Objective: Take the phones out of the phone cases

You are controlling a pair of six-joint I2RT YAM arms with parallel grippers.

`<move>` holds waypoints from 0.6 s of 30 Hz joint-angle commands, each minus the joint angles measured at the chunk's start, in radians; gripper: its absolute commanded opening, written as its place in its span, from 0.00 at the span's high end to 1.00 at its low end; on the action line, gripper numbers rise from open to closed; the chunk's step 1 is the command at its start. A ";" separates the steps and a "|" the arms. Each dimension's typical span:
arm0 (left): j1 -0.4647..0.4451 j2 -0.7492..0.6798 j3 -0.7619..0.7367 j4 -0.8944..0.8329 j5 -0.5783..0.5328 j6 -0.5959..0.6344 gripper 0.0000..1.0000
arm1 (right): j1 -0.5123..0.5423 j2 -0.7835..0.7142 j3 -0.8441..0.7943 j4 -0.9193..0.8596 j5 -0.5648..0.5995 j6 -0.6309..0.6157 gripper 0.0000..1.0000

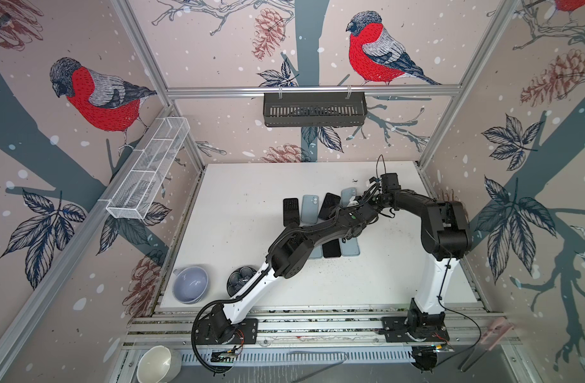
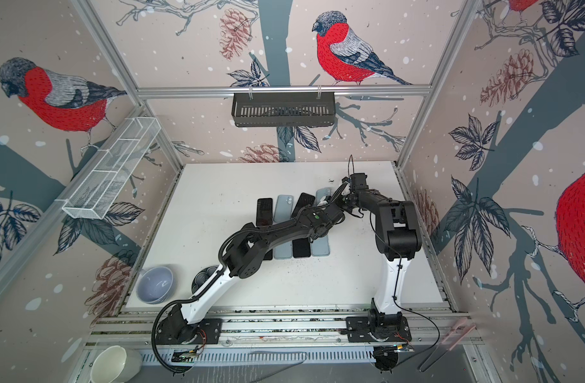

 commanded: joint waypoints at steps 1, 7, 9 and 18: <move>-0.005 -0.027 -0.002 0.016 0.041 0.001 0.42 | 0.017 0.005 0.016 0.002 -0.023 -0.008 1.00; -0.004 -0.143 -0.050 0.038 0.109 -0.066 0.26 | 0.018 0.020 0.034 -0.016 0.017 -0.007 1.00; 0.002 -0.220 -0.110 0.074 0.134 -0.089 0.20 | 0.018 0.022 0.025 -0.010 0.033 0.000 1.00; 0.096 -0.635 -0.482 0.248 0.299 -0.209 0.11 | 0.039 0.041 -0.002 0.021 0.022 -0.005 1.00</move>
